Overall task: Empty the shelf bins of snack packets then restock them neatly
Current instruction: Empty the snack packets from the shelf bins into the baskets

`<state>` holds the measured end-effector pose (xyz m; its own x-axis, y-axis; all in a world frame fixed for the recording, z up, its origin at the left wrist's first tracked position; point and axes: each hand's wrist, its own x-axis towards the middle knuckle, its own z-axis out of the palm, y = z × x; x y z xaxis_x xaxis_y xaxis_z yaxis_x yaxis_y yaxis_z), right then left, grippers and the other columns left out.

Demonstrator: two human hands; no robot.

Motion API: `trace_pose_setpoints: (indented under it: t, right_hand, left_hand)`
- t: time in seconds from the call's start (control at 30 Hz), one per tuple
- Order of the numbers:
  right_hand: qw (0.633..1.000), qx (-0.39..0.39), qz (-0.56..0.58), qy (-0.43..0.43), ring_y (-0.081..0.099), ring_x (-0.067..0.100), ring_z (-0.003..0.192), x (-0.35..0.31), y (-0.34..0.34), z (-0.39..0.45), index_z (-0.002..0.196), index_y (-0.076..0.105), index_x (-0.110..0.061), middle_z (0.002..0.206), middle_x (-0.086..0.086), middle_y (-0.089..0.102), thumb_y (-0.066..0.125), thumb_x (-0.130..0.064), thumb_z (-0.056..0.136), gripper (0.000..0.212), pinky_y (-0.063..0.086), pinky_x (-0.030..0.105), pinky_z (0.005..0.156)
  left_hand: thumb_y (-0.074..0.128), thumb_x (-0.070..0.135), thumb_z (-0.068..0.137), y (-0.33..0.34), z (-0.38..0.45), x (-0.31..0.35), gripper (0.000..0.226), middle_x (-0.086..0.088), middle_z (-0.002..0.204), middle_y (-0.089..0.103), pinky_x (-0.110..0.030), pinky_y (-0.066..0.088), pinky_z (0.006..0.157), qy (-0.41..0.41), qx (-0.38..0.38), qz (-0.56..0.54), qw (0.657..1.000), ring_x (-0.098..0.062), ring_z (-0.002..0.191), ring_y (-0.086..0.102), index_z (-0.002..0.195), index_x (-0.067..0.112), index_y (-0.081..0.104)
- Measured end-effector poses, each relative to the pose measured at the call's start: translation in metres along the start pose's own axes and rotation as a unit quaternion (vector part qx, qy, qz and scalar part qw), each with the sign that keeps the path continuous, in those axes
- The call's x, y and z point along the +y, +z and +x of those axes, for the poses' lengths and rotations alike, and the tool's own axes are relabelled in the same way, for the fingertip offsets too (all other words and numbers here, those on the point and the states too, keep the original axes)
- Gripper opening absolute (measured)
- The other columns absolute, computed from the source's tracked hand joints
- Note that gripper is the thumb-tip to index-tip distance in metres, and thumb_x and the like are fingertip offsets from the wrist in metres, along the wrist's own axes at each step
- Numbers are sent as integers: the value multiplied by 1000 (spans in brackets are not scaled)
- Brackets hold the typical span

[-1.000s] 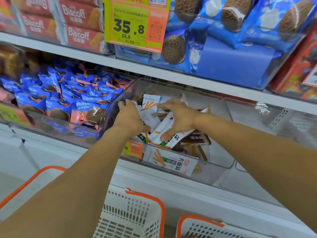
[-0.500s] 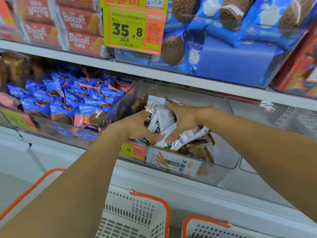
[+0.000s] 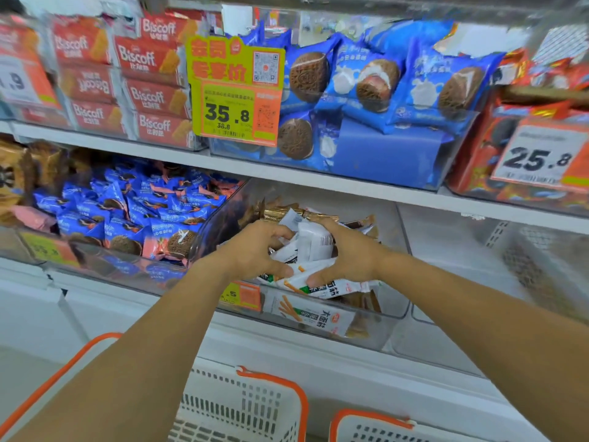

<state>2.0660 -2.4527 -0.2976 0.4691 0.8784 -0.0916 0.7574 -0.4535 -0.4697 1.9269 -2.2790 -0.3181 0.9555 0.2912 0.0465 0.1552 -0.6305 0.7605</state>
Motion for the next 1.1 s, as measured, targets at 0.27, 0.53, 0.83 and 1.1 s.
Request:
trace_pose_setpoints:
  t: [0.27,0.53,0.83,1.1]
  right_hand:
    - [966,254,38,-17,59,18,90,-15,-14,-91,104,42,-44,103,-4,61,95,-47,58,70,51,32,78]
    - [959,277,60,12,62,-2,82,-35,-65,-235,108,46,-47,96,-21,64,90,-53,50,73,50,25,65]
    - [972,-58,28,228,51,21,102,75,37,-304,141,36,-35,115,-3,37,89,-52,66,93,36,18,67]
    - [970,-98,44,218,57,18,100,109,51,-289,144,40,-22,140,7,46,82,-57,73,89,47,29,87]
  left_hand:
    - [88,10,72,-1,-34,91,53,19,104,70,-26,51,96,141,78,98,982,4,99,63,121,23,72]
    - [89,16,71,23,-97,192,56,46,88,63,-1,42,80,236,52,48,969,18,87,60,101,54,60]
    - [84,8,78,214,-124,115,20,30,105,57,-9,45,67,77,-209,-75,972,19,104,44,86,14,67]
    - [79,25,85,243,-99,92,51,10,117,64,-21,53,89,-1,-271,59,961,-5,99,63,133,25,60]
